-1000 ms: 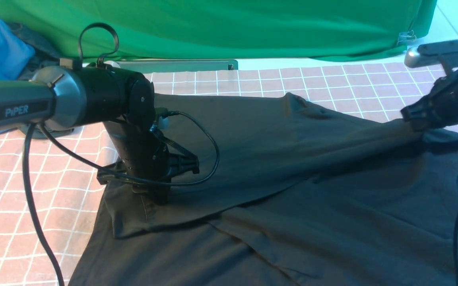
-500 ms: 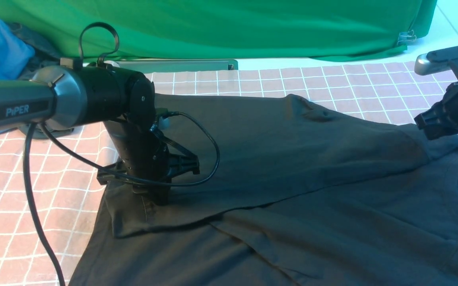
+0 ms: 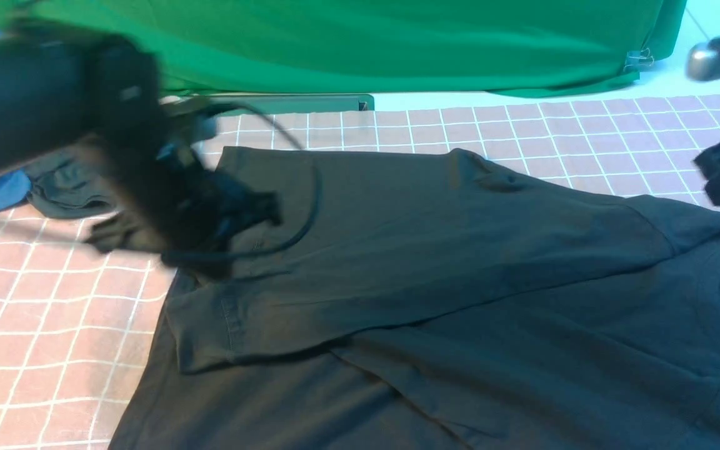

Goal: Fold a long-sleeved shirt over a pink coffee tablecloth.
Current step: 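Grasp the near edge of the shirt at its hem and shoulder corners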

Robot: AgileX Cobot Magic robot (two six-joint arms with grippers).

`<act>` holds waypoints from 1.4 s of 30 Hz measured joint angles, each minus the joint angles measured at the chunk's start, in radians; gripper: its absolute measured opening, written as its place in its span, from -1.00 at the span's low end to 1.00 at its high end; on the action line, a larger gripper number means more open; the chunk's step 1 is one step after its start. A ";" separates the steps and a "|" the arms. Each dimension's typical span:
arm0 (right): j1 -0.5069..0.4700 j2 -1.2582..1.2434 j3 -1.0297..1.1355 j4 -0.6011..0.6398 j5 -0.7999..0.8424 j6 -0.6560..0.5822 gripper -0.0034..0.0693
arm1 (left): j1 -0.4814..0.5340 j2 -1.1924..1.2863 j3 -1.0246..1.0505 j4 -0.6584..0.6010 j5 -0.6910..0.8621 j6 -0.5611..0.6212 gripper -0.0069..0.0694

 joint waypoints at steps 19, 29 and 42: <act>0.000 -0.186 0.096 0.136 0.039 -0.035 -0.80 | 0.000 -0.287 0.563 0.011 0.045 -0.114 0.25; 0.000 -0.186 0.096 0.184 0.041 -0.069 -0.80 | 0.000 -0.226 0.594 0.045 0.007 -0.143 0.71; 0.000 -0.187 0.096 0.186 0.149 -0.097 -0.80 | 0.000 -0.116 0.578 0.008 -0.058 -0.118 -0.67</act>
